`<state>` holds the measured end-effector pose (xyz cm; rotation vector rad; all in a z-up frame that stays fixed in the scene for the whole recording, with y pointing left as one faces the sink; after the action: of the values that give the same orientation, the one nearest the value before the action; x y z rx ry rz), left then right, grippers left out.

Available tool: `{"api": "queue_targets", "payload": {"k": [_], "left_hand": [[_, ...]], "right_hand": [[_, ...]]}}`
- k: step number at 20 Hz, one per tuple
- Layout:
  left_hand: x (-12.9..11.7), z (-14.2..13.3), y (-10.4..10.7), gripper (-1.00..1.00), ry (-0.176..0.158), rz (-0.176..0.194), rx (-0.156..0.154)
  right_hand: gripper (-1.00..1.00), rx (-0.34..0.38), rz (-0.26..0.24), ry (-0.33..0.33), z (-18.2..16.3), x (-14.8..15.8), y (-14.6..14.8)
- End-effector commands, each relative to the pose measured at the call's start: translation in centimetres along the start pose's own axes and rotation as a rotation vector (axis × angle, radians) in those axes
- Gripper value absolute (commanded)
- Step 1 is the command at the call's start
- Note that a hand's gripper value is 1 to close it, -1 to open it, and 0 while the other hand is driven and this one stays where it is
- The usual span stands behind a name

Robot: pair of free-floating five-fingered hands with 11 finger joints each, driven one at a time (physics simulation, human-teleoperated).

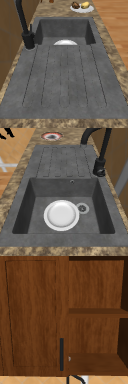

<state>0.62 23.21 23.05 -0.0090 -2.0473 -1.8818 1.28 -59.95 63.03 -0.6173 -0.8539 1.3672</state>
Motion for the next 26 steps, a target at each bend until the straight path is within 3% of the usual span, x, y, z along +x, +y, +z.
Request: {"api": "queue_targets", "payload": {"k": [1,15,26], "left_hand": [[0.0,0.0,0.0,0.00,0.000,0.000,0.000],[0.0,0.0,0.0,0.00,0.000,0.000,0.000],[0.0,0.0,0.0,0.00,0.000,0.000,0.000]], "right_hand": [[-1.00,-0.044,0.013,0.000,1.6,2.2,0.7],[-1.00,-0.220,-0.064,0.177,2.1,11.4,3.8],[-1.00,-0.326,-0.177,0.272,0.4,18.5,5.4]]}}
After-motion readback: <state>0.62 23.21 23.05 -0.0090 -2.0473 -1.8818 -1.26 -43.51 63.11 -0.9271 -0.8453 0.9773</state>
